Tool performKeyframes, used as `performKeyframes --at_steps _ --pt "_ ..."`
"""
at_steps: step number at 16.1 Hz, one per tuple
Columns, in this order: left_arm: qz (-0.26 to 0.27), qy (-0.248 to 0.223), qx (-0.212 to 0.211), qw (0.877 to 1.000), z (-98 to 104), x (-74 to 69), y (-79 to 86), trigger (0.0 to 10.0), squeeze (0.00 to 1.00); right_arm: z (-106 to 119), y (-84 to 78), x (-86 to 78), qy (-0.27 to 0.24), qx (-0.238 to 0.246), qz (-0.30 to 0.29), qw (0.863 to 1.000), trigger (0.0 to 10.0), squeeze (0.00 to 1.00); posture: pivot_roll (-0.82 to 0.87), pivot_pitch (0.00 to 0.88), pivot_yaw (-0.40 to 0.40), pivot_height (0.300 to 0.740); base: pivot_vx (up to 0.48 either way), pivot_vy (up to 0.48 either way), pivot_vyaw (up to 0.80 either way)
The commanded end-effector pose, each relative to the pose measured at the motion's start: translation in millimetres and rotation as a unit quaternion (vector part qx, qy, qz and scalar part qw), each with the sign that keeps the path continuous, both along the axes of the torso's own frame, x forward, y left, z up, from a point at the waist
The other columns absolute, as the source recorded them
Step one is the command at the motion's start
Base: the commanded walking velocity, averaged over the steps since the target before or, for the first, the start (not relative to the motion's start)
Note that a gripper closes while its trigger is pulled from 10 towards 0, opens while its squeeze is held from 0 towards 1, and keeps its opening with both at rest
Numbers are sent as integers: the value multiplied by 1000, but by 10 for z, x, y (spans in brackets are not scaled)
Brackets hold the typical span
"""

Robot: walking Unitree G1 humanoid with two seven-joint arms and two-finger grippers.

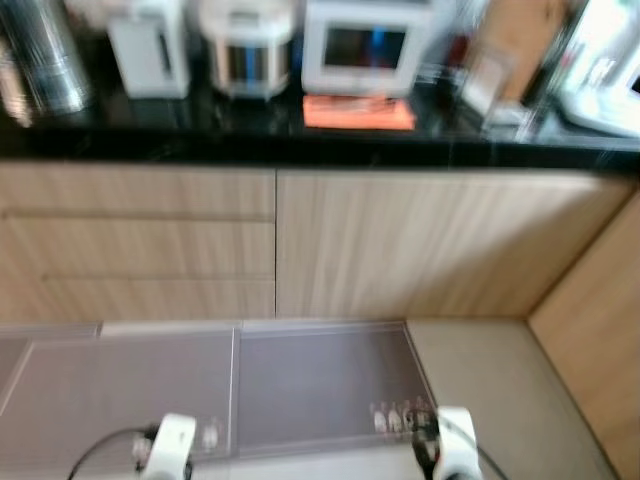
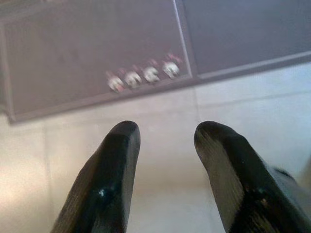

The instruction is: Kitchen organization

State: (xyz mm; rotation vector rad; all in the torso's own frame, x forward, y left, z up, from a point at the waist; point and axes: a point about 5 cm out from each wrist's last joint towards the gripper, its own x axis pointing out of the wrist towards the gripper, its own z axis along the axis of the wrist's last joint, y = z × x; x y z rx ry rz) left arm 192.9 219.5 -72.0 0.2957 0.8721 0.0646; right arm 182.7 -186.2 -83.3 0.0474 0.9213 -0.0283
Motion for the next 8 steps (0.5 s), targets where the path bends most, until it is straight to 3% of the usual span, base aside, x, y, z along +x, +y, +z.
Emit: performKeyframes --at_steps 1,2,8 --pt "-23 1 -3 1000 1 58 -138 10000 0 -17 -119 -66 10 -12 -13 1000 10000 0 -67 0 -67 740 0 0 -800" --pt "-28 4 -13 1000 -7 54 -164 10000 0 -16 -117 -65 8 -12 -17 1000 10000 0 -68 0 -64 740 0 0 -800" --pt "-38 -1 -18 999 8 94 -210 10000 0 -13 -98 -69 0 -17 5 1000 10000 0 -61 0 -58 740 0 0 0"
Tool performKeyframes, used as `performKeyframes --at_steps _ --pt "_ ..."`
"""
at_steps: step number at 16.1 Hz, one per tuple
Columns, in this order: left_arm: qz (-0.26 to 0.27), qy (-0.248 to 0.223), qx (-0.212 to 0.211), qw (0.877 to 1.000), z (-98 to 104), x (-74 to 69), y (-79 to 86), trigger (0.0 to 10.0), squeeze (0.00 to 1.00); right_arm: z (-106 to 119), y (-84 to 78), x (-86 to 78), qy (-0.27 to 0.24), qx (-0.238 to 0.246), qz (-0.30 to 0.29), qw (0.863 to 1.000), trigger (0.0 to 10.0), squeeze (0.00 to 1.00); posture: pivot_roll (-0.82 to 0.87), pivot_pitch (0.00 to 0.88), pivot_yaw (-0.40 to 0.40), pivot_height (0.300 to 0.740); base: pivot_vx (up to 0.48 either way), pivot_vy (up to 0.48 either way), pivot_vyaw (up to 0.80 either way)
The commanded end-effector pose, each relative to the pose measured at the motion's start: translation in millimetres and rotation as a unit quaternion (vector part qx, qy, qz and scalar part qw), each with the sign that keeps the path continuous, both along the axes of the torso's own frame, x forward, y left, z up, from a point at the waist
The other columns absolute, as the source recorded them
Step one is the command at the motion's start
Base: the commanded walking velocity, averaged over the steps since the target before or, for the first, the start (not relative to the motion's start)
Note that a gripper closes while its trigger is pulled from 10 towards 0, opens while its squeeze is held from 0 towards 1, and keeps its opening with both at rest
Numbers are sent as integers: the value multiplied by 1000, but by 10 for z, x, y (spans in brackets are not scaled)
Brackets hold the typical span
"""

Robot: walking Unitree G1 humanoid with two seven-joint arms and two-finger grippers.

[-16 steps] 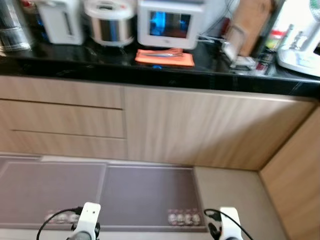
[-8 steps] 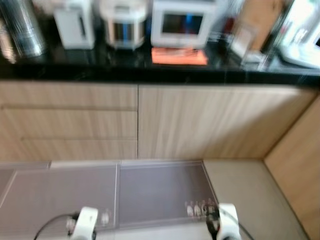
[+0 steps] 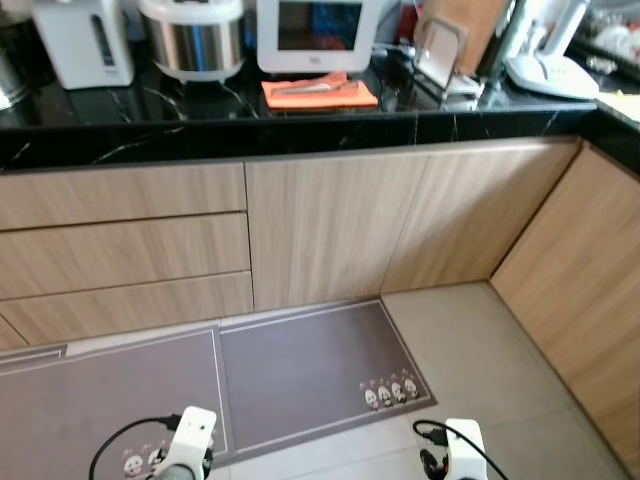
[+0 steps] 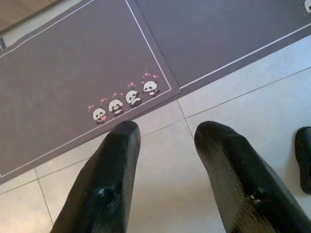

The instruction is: Kitchen organization

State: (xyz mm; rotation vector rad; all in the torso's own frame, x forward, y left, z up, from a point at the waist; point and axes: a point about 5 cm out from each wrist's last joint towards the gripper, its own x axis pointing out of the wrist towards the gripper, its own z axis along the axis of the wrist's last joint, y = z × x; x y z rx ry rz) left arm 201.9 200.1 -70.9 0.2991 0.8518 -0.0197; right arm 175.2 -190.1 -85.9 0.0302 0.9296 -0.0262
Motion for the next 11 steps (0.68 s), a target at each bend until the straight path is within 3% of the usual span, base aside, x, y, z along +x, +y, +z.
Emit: performKeyframes --at_steps 1,6,11 --pt "1 3 -2 1000 -3 4 -13 10000 0 20 -62 14 -9 -17 7 1000 10000 0 -61 0 -58 740 0 0 0" --pt "-4 10 -11 1000 -25 -24 -55 10000 0 -4 -30 -28 -2 -2 14 1000 10000 0 -51 0 -56 740 0 0 521" --pt "-6 2 -2 1000 6 38 -69 10000 0 -5 -1 -27 -1 6 29 1000 10000 0 -55 0 -54 740 0 0 0"
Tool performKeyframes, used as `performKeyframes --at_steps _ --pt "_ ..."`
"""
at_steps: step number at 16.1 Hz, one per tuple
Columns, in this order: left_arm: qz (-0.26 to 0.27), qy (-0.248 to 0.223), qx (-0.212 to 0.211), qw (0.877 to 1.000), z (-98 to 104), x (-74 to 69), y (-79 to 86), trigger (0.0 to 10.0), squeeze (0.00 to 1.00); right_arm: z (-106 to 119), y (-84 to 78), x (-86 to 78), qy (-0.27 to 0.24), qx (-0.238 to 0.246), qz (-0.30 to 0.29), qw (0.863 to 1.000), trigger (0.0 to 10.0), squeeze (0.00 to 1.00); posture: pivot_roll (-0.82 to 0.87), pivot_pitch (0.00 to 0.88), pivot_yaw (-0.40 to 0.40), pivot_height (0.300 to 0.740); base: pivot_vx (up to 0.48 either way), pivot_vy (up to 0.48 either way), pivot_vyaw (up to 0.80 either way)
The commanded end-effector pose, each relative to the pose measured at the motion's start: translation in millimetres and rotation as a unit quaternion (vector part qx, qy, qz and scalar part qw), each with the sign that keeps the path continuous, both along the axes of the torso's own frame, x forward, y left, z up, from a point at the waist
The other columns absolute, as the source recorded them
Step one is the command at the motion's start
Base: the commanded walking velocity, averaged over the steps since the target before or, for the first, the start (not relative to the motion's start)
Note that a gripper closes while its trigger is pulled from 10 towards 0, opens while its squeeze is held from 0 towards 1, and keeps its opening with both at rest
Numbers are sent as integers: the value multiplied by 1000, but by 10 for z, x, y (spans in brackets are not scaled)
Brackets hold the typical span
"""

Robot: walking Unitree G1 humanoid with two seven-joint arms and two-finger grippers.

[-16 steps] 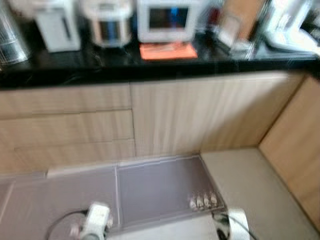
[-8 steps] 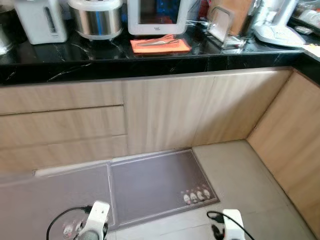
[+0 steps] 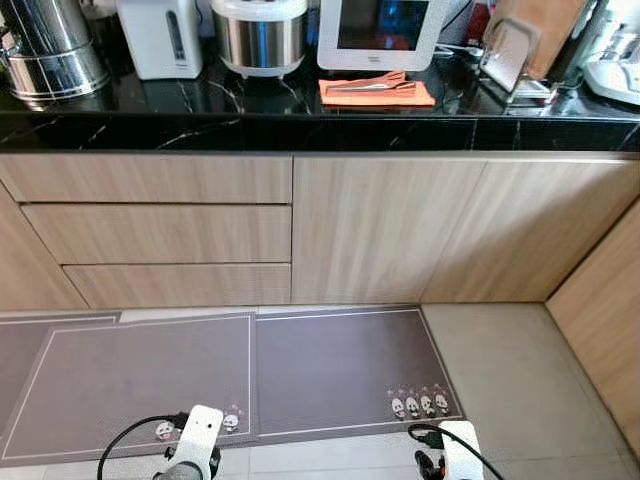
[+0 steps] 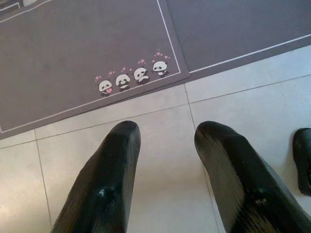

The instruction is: Kitchen organization

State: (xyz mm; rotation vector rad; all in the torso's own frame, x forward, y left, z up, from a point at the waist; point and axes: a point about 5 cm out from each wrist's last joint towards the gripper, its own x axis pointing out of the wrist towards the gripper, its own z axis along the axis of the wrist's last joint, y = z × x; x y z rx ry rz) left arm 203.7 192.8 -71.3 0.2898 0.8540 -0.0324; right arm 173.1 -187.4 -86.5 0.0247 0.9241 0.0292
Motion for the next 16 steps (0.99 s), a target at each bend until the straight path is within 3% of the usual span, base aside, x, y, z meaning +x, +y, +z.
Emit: performKeyframes --at_steps 1,3,12,16 --pt "-1 2 6 1000 4 9 11 10000 0 5 -42 -4 -1 -7 4 1000 10000 0 -55 0 -56 740 285 0 0" --pt "-2 2 4 1000 1 7 -2 10000 0 0 -53 -17 2 -6 2 1000 10000 0 -54 0 -56 740 308 0 625" --pt "-7 -3 3 1000 16 40 -34 10000 0 11 -55 11 2 6 -8 1000 10000 0 -54 0 -61 740 312 0 0" --pt "-10 -2 4 1000 15 43 -48 10000 0 12 -57 15 3 5 -6 1000 10000 0 -54 0 -60 740 0 0 0"
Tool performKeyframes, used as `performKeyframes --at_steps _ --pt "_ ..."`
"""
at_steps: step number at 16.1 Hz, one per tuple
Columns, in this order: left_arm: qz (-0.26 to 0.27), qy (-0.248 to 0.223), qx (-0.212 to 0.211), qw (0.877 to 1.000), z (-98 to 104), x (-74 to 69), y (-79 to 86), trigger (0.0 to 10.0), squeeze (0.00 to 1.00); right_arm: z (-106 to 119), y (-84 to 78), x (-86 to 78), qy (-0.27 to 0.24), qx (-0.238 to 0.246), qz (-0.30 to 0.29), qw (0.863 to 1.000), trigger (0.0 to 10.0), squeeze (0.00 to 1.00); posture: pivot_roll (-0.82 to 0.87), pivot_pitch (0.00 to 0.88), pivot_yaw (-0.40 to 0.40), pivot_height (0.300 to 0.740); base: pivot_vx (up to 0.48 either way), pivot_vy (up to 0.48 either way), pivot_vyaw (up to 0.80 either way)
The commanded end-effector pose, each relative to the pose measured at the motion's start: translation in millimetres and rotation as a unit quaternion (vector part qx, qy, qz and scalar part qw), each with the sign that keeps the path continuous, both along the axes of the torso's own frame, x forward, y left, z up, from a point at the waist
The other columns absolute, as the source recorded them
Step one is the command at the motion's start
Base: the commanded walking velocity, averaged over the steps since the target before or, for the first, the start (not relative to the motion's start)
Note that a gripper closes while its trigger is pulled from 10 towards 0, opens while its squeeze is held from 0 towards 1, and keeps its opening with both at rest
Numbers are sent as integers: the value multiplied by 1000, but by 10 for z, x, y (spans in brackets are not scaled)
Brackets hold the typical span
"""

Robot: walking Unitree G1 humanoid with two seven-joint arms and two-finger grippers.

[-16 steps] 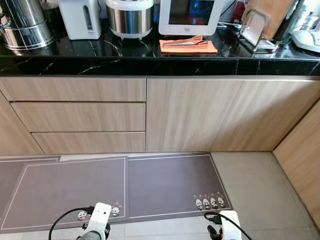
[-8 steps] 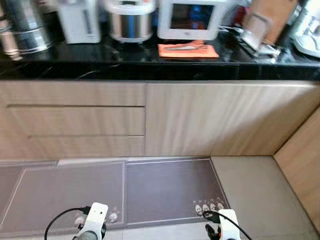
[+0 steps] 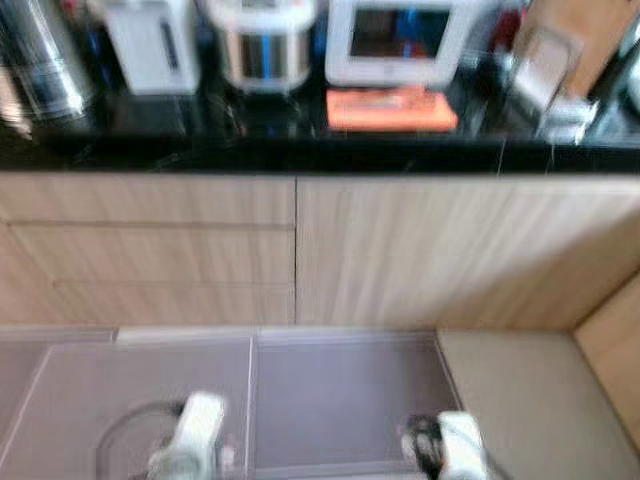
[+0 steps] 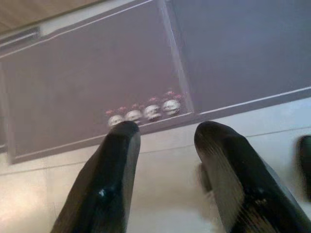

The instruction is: Kitchen organization

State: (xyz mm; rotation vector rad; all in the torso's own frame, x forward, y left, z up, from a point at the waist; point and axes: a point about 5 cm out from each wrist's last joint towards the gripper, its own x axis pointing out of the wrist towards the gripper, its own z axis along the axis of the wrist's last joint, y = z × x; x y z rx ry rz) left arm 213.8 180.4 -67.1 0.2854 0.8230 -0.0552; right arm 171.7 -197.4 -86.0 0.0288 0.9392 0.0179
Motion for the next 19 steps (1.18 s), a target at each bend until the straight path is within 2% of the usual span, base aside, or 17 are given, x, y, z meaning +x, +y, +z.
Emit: performKeyframes --at_steps 1,7,14,19 --pt "0 13 12 1000 -29 -61 75 10000 0 8 42 32 -3 2 4 1000 10000 0 -54 0 -60 740 0 0 0" --pt "-8 30 6 999 -64 -110 52 10000 0 11 38 37 -1 -1 13 1000 10000 0 -56 0 -61 740 0 0 0" --pt "-9 31 4 999 -71 -123 46 10000 0 7 40 29 -1 2 10 1000 10000 0 -53 0 -61 740 0 0 0" --pt "-10 31 4 999 -73 -125 38 10000 0 4 27 26 6 -12 21 1000 10000 0 -51 0 -61 740 0 0 0"
